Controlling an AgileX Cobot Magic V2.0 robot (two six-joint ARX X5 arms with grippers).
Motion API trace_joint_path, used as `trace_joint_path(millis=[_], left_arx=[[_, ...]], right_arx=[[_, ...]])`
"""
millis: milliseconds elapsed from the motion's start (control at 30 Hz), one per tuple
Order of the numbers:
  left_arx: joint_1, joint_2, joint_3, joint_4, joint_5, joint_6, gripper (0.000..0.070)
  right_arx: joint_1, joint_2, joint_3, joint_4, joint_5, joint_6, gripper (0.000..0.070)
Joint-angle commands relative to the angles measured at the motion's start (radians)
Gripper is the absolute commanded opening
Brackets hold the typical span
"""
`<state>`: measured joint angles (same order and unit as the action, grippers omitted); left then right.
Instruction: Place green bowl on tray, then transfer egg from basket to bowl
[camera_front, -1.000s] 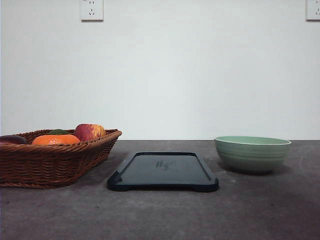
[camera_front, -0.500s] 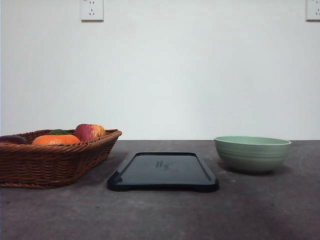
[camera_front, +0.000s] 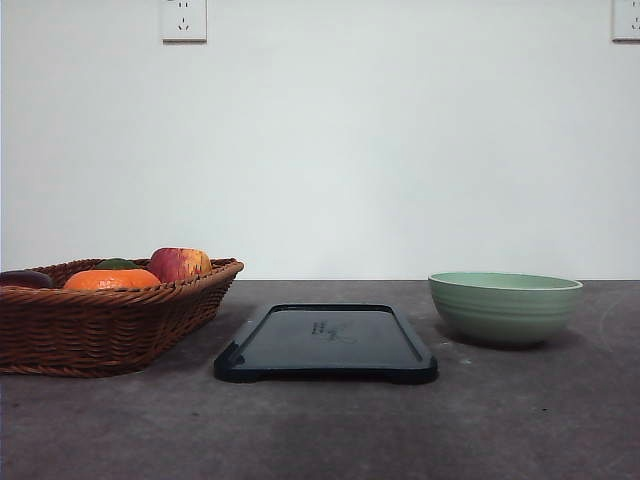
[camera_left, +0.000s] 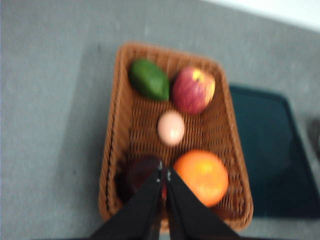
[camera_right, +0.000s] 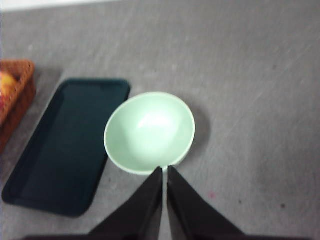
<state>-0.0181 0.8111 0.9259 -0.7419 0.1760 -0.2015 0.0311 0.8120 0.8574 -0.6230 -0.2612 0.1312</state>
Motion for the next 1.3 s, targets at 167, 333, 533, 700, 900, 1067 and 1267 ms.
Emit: trace_joint_path(millis=[167, 333, 533, 700, 900, 1067, 1267], left_arx=[[-0.002, 0.125, 0.085, -0.074, 0.057, 0.074, 0.0000], [-0.003, 0.176, 0.104, -0.110, 0.097, 0.094, 0.0000], [-0.003, 0.182, 0.104, -0.109, 0.099, 0.115, 0.0005], [-0.003, 0.182, 0.104, -0.106, 0.099, 0.114, 0.0386], [-0.003, 0.182, 0.104, -0.107, 0.099, 0.111, 0.0425], [-0.003, 0.182, 0.104, -0.106, 0.099, 0.111, 0.0425], [-0.003, 0.182, 0.104, -0.104, 0.099, 0.111, 0.0425]], right_arx=[[0.010, 0.124, 0.076, -0.083, -0.043, -0.031, 0.0007], [0.025, 0.196, 0.089, -0.142, -0.057, -0.034, 0.0007], [0.039, 0.221, 0.089, -0.157, -0.056, -0.048, 0.0012], [0.039, 0.219, 0.089, -0.159, -0.054, -0.064, 0.0215], [0.039, 0.220, 0.089, -0.164, -0.052, -0.052, 0.0274], [0.039, 0.227, 0.093, -0.164, -0.044, -0.025, 0.0356], [0.039, 0.279, 0.117, -0.164, -0.021, -0.009, 0.0390]])
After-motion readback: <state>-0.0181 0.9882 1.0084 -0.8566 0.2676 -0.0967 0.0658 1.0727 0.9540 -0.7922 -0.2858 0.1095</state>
